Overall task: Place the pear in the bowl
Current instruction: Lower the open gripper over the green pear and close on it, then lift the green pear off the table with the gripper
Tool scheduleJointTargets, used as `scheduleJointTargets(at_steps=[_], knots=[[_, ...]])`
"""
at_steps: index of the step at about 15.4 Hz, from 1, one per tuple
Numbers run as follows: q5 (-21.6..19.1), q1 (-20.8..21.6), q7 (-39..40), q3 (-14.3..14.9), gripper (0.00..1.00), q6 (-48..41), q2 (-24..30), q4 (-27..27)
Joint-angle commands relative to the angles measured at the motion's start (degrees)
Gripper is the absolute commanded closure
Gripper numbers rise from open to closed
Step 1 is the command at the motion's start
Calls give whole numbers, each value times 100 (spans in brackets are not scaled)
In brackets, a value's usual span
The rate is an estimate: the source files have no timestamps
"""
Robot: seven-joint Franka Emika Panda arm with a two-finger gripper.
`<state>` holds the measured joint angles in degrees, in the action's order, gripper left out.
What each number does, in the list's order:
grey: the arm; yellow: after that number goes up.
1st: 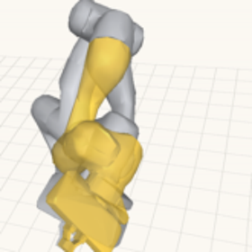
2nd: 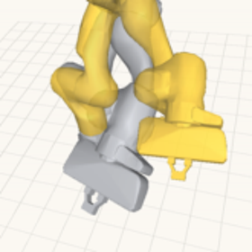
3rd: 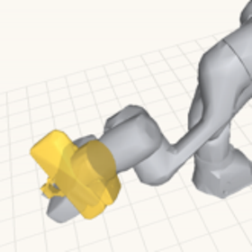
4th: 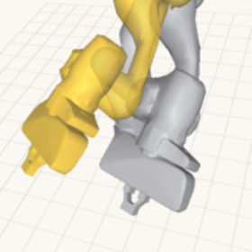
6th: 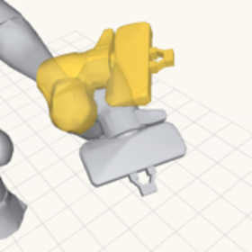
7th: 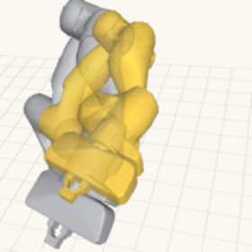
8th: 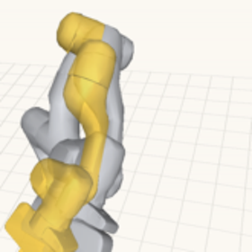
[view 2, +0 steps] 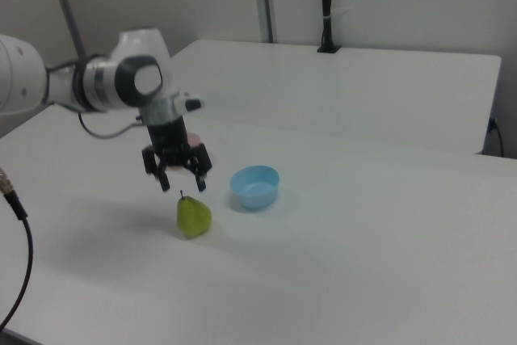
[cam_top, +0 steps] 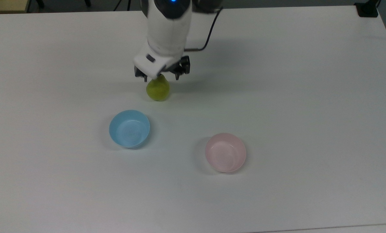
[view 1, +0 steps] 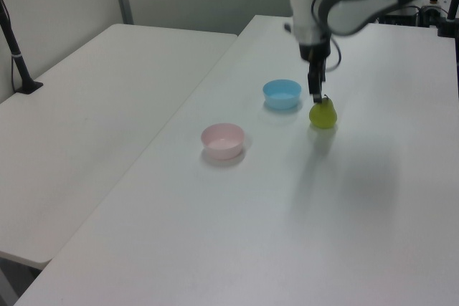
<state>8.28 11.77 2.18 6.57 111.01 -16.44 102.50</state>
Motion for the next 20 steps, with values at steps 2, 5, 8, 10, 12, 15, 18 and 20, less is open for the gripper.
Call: scheduleJointTargets(at_steps=[2,5,8,10,12,15,18,20], knots=[[534,159,134,161,0,483,-201,446],[745,150,257,161,0,553,-333,543],[745,159,257,187,21,580,-351,534],[711,159,257,178,53,580,-342,508],[666,168,257,178,62,519,-281,394],[395,159,239,196,62,483,-35,131],[-132,159,239,213,62,378,-61,-518],[-492,176,239,213,62,369,-140,-949]])
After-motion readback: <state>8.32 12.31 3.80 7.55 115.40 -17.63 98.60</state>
